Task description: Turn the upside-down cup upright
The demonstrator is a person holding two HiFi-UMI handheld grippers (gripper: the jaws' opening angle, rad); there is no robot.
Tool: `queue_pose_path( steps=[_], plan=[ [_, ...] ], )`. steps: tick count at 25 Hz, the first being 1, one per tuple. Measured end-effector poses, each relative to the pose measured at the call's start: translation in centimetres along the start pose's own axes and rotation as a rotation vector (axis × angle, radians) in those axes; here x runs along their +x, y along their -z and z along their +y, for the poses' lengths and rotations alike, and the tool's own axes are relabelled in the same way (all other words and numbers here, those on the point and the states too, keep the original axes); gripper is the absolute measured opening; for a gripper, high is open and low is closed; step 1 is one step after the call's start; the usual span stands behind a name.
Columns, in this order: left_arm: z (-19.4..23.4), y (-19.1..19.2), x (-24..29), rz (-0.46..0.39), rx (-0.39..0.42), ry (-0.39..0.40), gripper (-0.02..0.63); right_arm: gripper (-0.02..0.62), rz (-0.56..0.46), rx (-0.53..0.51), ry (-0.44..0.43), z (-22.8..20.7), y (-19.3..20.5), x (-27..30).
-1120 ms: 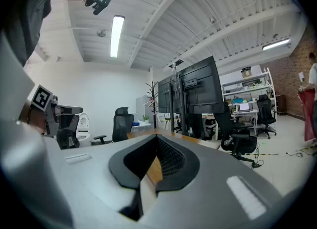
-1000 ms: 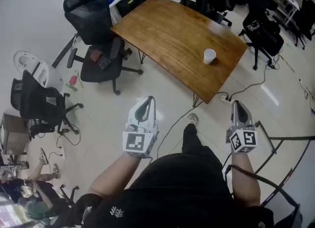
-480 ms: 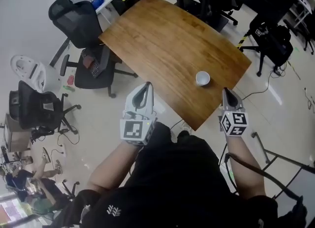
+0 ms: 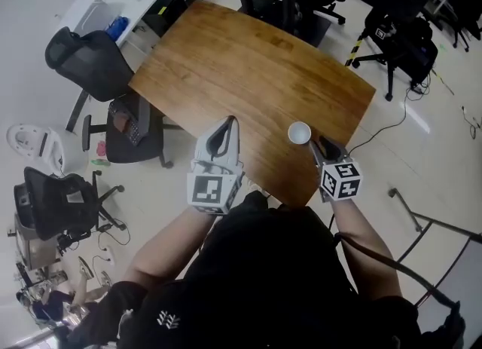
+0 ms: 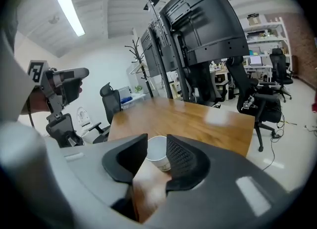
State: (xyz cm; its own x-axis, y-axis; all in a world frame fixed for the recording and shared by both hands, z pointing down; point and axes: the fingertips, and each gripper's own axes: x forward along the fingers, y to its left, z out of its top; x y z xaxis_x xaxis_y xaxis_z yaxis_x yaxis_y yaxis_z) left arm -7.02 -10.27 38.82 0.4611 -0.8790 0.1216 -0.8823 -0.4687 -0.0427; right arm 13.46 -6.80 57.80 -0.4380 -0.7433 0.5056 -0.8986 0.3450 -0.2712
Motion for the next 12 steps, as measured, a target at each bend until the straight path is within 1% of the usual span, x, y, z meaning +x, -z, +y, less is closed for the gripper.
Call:
queue_pose_path(
  steps=[3, 5, 6, 9, 12],
  plan=[
    [0.3, -1.3, 0.7, -0.003, -0.005, 0.022, 0.000, 0.074, -0.003, -0.002, 0.064, -1.3, -0.3, 1.1],
    [0.7, -1.9, 0.7, -0.035, 0.005, 0.042, 0.000, 0.075, 0.033, 0.031, 0.094, -2.1, 0.2, 2.0],
    [1.0, -1.8, 0.6, -0.038, 0.010, 0.041, 0.000, 0.075, 0.056, 0.041, 0.106, -2.4, 0.6, 2.4],
    [2.7, -0.3, 0.2, 0.008, -0.004, -0.002, 0.000, 0.078, 0.107, 0.059, 0.128, -3.2, 1.4, 3.0],
    [3.6, 0.3, 0.0, 0.025, -0.003, -0.021, 0.000, 0.078, 0.132, 0.063, 0.119, -3.2, 1.9, 3.6]
  ],
)
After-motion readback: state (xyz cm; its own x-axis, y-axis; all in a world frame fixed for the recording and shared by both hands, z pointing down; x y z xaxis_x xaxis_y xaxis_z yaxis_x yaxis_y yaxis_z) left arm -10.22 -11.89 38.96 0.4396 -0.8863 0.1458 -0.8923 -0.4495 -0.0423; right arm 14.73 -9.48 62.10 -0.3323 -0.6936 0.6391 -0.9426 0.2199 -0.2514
